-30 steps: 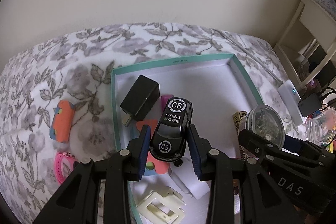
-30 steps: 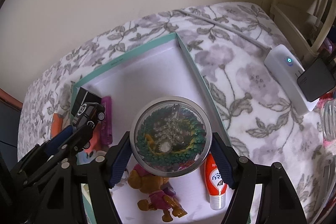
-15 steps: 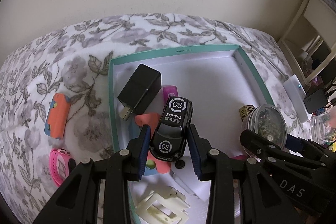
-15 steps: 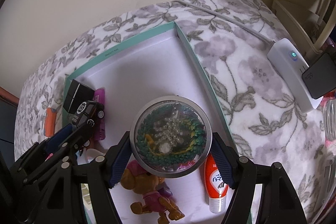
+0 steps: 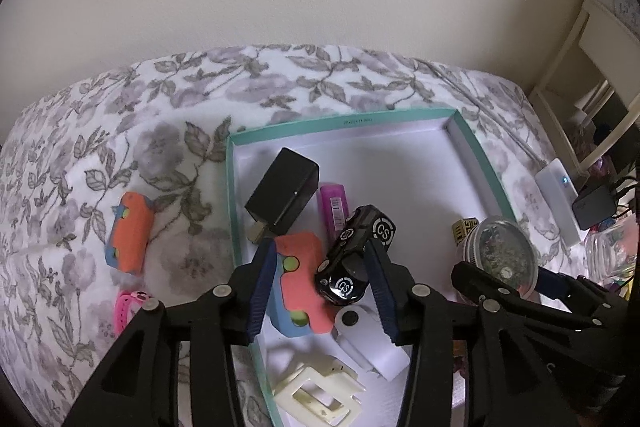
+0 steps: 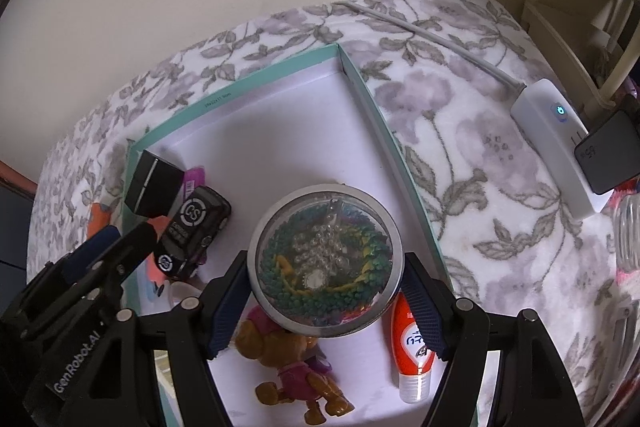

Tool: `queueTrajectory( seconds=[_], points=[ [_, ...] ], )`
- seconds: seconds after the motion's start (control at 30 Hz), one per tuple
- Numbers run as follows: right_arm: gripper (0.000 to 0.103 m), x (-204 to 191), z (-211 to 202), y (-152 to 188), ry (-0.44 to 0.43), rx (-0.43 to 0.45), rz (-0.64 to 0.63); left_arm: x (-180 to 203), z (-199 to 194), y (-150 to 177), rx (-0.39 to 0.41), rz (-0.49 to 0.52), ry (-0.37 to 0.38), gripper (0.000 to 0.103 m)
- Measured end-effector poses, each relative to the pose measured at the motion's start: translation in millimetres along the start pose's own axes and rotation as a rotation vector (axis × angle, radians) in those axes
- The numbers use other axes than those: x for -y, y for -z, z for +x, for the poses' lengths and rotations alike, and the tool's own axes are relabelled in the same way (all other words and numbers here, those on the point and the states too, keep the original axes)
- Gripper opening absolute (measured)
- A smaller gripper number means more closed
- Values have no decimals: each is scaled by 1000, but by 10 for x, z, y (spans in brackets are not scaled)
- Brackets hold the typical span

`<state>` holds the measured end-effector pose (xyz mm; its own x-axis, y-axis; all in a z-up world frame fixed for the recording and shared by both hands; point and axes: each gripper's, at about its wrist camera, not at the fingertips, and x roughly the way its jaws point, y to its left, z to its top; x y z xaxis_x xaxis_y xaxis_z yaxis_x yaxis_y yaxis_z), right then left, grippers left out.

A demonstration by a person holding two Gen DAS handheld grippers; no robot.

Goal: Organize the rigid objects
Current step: 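Carry the toy car and bead tin into the white tray and open both tools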

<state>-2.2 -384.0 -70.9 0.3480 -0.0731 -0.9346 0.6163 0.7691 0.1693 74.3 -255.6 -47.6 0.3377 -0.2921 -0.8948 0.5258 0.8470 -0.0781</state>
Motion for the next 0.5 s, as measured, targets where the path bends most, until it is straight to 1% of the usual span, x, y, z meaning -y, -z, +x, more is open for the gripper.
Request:
queueTrajectory(
  seconds=[0.2,0.27,0.5],
  points=[
    [79,-2,-154,-33,-18,37,4,-1,-114,-44,24,-1,-6,49],
    [79,-3,-231,-51,-30,55,6,-14,-149,-56,29,-6,-10,55],
    [79,-24,-523,-115,-29,126,-6,-84,-261,-98,49,-33,-33,56]
  ],
)
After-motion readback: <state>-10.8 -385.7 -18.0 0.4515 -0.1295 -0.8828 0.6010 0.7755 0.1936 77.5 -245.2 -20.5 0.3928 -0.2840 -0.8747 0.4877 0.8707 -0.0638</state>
